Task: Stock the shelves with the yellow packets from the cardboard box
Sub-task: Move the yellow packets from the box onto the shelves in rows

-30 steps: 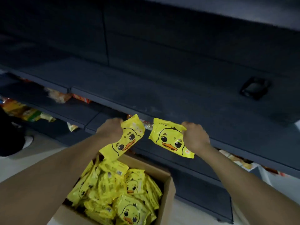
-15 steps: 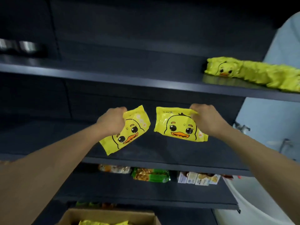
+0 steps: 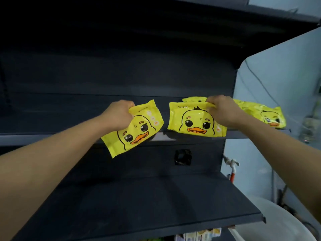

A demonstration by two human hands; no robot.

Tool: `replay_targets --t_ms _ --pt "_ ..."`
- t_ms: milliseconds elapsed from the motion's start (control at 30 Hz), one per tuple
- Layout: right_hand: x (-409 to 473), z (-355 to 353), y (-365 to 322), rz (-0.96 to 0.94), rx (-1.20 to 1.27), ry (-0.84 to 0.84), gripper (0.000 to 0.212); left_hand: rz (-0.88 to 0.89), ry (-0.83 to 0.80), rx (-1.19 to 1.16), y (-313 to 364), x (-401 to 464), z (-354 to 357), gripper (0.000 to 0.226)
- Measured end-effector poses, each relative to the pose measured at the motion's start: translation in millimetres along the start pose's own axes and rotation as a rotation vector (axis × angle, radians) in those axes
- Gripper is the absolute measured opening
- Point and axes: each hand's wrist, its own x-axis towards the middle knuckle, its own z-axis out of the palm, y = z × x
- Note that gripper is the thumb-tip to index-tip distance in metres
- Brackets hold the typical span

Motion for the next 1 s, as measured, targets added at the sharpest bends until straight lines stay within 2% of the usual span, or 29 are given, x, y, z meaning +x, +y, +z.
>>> replay_targets --t_ms 233,400,500,767,1000 --pt "91.2 -1.2 67.4 0.062 -0.032 -0.001 0.024 0.048 0.052 0.033 49.9 82.0 20.7 0.017" --pt "153.7 26.9 110.2 0.103 -0.019 -0.051 0.034 0.025 0.019 0.020 73.7 139.3 40.3 0.019" --pt "183.1 48.9 131.0 0.109 -0.031 -0.099 0.033 0.017 0.004 0.035 83.2 169.4 51.4 0.020" --pt "225.8 101.2 161.7 0.146 -0.132 -0.243 0.041 0.031 -0.040 0.092 90.4 220.8 87.5 0.021" --pt "241.7 97.1 171.7 0.081 -0.266 -0.239 0.029 0.071 -0.080 0.117 109.5 240.2 113.3 0.023"
